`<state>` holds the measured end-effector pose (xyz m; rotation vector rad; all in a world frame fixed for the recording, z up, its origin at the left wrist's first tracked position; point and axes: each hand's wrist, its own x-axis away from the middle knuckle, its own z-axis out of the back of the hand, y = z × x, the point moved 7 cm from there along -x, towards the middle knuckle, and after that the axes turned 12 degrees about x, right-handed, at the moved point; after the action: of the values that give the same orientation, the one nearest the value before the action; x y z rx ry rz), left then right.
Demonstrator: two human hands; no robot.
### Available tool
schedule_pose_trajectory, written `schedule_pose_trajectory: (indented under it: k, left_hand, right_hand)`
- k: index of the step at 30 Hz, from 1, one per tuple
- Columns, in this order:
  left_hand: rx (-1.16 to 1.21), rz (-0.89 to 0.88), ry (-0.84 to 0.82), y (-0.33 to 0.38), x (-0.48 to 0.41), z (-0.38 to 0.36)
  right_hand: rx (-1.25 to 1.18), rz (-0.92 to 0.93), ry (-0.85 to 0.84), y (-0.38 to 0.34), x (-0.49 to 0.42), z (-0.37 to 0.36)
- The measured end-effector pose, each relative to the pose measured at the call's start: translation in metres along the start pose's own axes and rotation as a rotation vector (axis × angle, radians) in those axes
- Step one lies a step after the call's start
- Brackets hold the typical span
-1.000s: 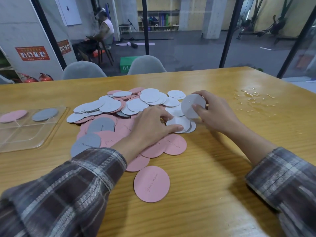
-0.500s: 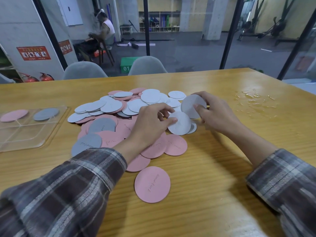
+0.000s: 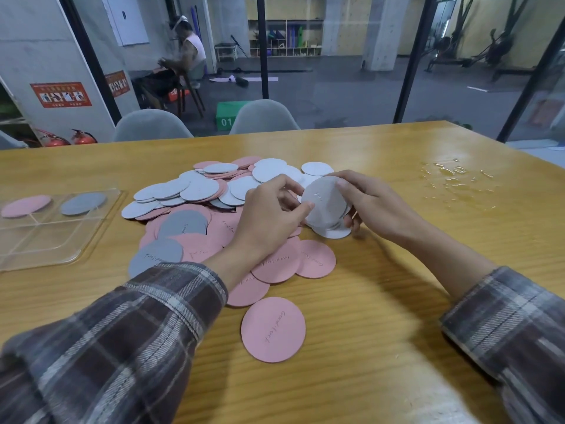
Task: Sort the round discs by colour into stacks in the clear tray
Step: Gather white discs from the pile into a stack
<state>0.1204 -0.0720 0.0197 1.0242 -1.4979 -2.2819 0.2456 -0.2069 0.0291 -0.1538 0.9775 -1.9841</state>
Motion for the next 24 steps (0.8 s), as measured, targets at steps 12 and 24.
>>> schedule_pose_trajectory:
  k: [12,24]
  left_hand:
    - [-0.316,-0.077,-0.166,-0.011,-0.001,-0.018]
    - [-0.417,-0.108,-0.210,-0.005,0.001,-0.021]
  right_hand:
    - [0.255,0.018,0.163,0.010,-0.002,0.019]
    - [0.301,-0.020,0.151,0.013,-0.002,0.020]
